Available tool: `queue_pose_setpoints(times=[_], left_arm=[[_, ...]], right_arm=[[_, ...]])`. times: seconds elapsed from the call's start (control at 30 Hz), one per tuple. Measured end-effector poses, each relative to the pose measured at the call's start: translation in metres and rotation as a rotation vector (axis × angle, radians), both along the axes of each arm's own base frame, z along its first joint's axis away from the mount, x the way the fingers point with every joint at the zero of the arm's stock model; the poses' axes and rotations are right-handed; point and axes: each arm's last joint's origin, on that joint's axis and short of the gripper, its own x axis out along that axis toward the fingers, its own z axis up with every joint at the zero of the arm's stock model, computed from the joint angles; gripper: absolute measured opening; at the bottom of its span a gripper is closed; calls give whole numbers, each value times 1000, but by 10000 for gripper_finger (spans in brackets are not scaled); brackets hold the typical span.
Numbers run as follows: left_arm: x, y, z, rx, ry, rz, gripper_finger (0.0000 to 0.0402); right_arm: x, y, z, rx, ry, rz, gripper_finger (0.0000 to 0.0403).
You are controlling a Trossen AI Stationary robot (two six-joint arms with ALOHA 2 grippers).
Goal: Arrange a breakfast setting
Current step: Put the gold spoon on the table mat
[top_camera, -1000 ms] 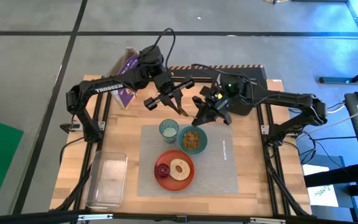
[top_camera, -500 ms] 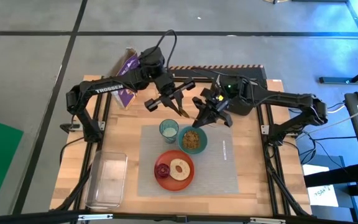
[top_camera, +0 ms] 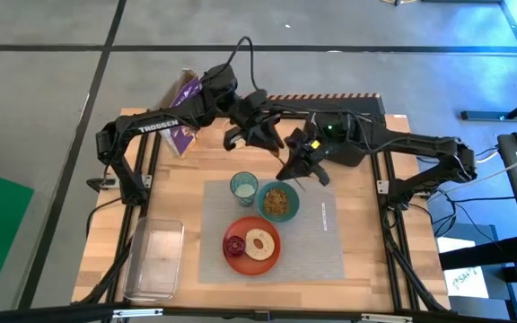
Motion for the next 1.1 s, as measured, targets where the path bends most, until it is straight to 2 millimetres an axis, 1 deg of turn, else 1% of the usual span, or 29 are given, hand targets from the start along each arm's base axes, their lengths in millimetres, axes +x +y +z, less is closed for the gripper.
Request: queue_pose_setpoints(times=[0.1, 0.2, 0.27, 0.37, 0.47, 0.53, 0.63, 0.73, 0.8, 0.9, 1.1], left_arm=[[1, 2, 0, -57, 48, 38, 111], [1, 2, 0, -62, 41, 83, 145], [1, 6, 1, -70, 35, 133, 162], [-1, 17, 1, -96, 40, 212, 175], [-5, 30, 1, -123, 54, 288, 178], [-6, 36, 1, -139, 56, 333, 178], [-8, 41, 1, -155, 58, 379, 178], [-8, 42, 1, -159, 59, 395, 179], [-7, 40, 1, -163, 60, 405, 179], [-2, 33, -4, -160, 97, 427, 179], [6, 16, -25, -120, 275, 552, 166]], right_arm=[[-7, -1, -3, -42, 59, -85, 2], [-20, 0, 2, -86, 88, -155, 1], [-27, 0, 1, -107, 138, -210, 2], [-34, -2, -5, -111, 270, -354, 2], [-45, -4, -8, -138, 376, -517, 1], [-51, -5, -9, -152, 437, -595, 1], [-58, -5, -12, -166, 502, -662, 2], [-66, -5, -11, -163, 545, -697, 1], [-71, -4, -12, -157, 581, -716, 1], [-77, -3, -20, -141, 634, -735, 1], [-94, 1, -43, -98, 695, -758, 1]])
